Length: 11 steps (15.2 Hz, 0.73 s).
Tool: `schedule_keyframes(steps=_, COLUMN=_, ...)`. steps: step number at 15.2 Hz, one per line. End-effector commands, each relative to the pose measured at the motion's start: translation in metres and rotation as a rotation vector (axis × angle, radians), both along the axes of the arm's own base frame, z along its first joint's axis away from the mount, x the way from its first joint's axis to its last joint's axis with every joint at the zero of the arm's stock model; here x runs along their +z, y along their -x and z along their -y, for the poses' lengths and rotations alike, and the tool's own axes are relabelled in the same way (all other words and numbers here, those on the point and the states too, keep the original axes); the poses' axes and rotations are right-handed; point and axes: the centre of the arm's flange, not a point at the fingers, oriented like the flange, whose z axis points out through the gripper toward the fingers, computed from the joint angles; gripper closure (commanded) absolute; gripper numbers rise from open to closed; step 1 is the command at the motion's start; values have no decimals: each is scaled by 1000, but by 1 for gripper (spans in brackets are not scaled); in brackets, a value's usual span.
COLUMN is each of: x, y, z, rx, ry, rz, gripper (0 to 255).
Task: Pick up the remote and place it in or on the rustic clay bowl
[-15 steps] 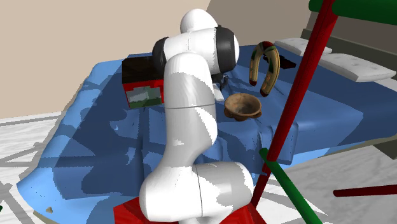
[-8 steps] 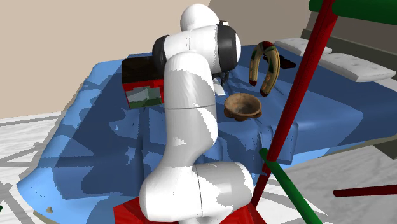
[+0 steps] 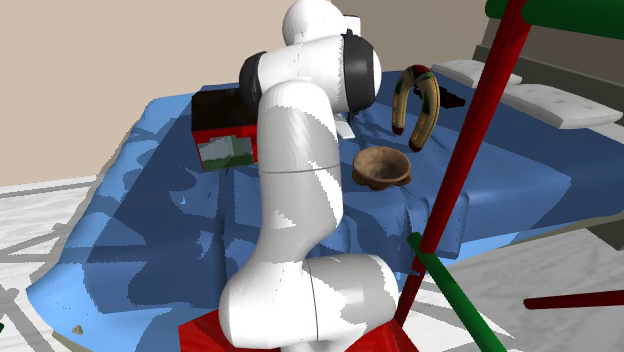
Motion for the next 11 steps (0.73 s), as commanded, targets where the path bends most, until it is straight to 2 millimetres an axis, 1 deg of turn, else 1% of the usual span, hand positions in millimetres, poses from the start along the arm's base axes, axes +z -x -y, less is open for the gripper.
schedule_keyframes(steps=1, x=12, y=1, z=0, rx=0, ry=0, rz=0, gripper=255)
schedule_keyframes(steps=11, x=65, y=1, z=0, rx=0, ry=0, rz=0, gripper=255)
